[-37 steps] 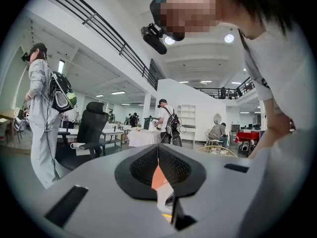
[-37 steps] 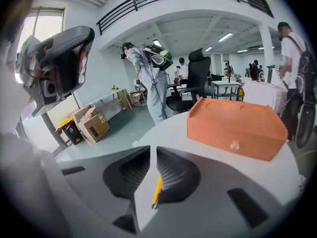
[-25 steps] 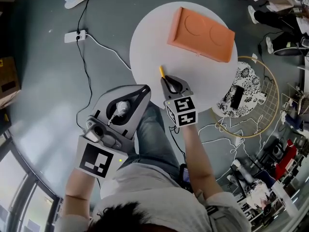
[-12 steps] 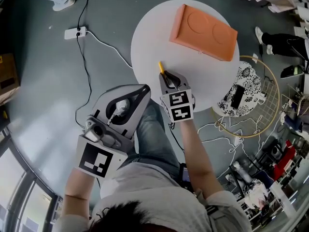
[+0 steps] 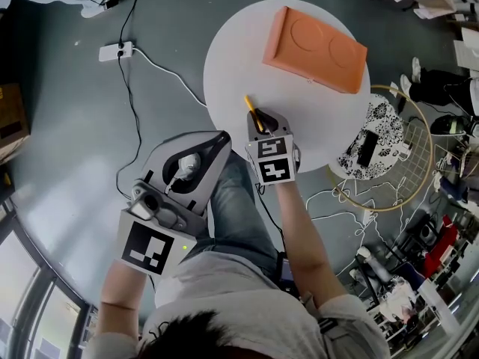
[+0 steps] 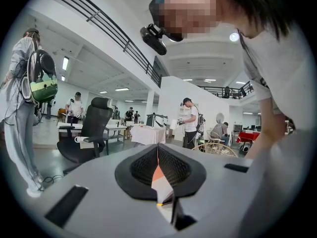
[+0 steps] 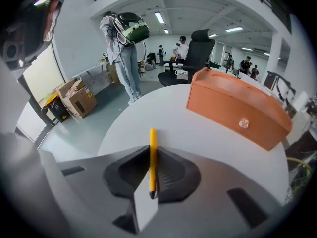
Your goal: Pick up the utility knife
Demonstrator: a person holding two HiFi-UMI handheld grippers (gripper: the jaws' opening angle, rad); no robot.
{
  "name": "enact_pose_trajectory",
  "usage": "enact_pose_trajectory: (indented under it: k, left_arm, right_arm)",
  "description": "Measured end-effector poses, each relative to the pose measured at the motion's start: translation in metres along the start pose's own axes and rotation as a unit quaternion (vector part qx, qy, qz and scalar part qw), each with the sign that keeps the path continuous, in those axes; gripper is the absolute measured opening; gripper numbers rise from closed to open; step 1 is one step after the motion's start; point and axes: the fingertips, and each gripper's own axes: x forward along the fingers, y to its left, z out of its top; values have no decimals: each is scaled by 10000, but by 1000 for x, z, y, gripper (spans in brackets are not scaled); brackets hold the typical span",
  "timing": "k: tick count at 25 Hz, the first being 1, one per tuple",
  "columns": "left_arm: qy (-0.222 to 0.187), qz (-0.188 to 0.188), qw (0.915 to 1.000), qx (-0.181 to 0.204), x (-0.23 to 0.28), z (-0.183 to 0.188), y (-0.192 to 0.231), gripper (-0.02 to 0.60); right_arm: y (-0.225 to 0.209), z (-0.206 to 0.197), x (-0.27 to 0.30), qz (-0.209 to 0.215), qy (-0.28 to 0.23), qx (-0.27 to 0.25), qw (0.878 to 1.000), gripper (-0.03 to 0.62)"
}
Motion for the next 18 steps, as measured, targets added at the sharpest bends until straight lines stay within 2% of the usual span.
enact_pose_trajectory:
  k: [7, 18]
  left_arm:
    - [-12, -19, 10000, 94, -8, 6, -4, 11]
    - [-185, -233, 9993, 245, -19, 26, -18, 11]
  right_arm:
    - [-1, -1, -5, 21, -195, 337, 9992, 43]
    - [18, 52, -73, 130, -1291, 548, 9900, 43]
